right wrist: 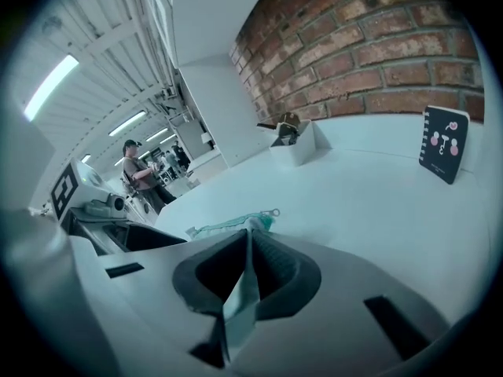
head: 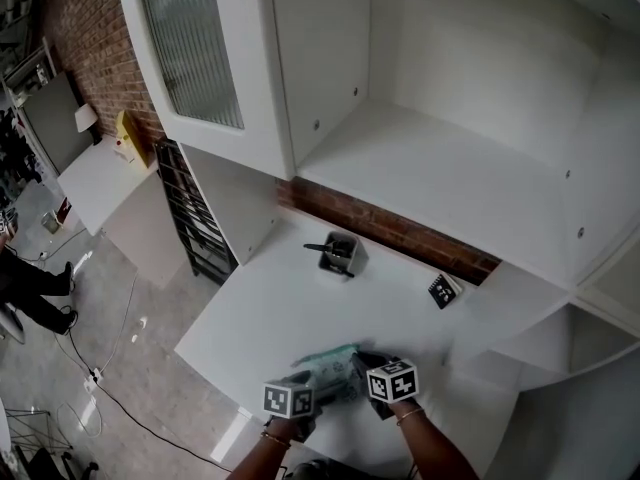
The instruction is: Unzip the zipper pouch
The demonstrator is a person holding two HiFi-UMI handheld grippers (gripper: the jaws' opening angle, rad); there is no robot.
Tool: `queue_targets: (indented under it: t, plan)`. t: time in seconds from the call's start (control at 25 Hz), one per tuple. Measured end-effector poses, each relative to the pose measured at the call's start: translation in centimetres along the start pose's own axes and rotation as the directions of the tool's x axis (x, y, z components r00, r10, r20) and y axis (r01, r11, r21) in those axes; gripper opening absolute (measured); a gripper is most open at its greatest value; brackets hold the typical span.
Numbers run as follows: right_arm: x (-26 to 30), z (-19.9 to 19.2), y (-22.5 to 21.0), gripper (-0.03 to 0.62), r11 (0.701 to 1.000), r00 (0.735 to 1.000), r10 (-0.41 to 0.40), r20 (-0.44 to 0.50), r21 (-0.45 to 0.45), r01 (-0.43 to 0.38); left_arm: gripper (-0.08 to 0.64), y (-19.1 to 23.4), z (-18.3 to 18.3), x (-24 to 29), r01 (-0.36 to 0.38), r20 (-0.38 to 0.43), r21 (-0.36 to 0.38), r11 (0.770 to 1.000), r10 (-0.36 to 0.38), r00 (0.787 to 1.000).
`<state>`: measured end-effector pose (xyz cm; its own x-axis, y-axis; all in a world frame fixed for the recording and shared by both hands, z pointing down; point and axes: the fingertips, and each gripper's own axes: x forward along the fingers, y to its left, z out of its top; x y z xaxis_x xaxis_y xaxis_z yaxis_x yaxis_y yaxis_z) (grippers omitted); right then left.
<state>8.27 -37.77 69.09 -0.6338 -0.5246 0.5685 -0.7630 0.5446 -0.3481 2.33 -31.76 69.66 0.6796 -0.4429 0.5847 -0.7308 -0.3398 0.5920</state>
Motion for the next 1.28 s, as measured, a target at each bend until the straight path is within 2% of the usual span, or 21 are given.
queue_targets:
  t: [0.2, 0.36, 0.52, 0.64, 0.88, 1.08, 1.16, 1.2, 1.28]
  plan:
    - [-1.7, 1.0, 2.2, 0.015, 0.989, 0.997, 0.013, 0.075, -0.149, -0.002, 0.491, -0.3, 0.1, -1.5, -0.005, 0.014, 0.038, 0.999, 0.005, 1.000]
    - [-3.3, 1.6, 4.3, 0.014, 0.953, 0.993, 0.012, 0.114, -0.303, 0.023, 0.488, -1.5, 0.1, -2.8, 0.017, 0.021, 0.055, 0.998, -0.018, 1.000]
    - [-5.0, 2.0, 7.2, 0.012, 0.876, 0.989, 0.003, 0.151, -0.477, 0.070, 0.474, -2.3, 0.8, -4.6, 0.035, 0.043, 0.094, 0.995, -0.039, 0.998]
    - [-6.1, 1.9, 8.6, 0.011, 0.810, 0.983, -0.018, 0.181, -0.574, 0.121, 0.417, -2.9, 1.9, -6.1, 0.038, 0.080, 0.134, 0.990, -0.049, 0.996]
    - [-7.6, 2.1, 10.6, 0.011, 0.706, 0.970, -0.032, 0.240, -0.681, 0.192, 0.374, -5.0, 3.2, -8.4, 0.090, 0.127, 0.160, 0.983, -0.111, 0.986]
    - [-8.5, 2.3, 11.6, 0.011, 0.644, 0.963, -0.064, 0.261, -0.726, 0.240, 0.360, -6.0, 3.0, -9.2, 0.103, 0.140, 0.194, 0.976, -0.131, 0.981]
    - [-9.0, 2.5, 11.9, 0.011, 0.617, 0.958, -0.086, 0.273, -0.741, 0.266, 0.359, -6.5, 3.0, -9.4, 0.094, 0.136, 0.233, 0.968, -0.128, 0.982]
    - [-9.2, 2.5, 12.1, 0.011, 0.595, 0.956, -0.094, 0.277, -0.754, 0.277, 0.359, -6.7, 3.1, -9.6, 0.085, 0.133, 0.261, 0.962, -0.123, 0.983]
    - [-9.6, 2.6, 12.6, 0.011, 0.530, 0.953, -0.108, 0.284, -0.794, 0.297, 0.350, -6.8, 3.0, -9.8, 0.062, 0.114, 0.321, 0.945, -0.104, 0.988]
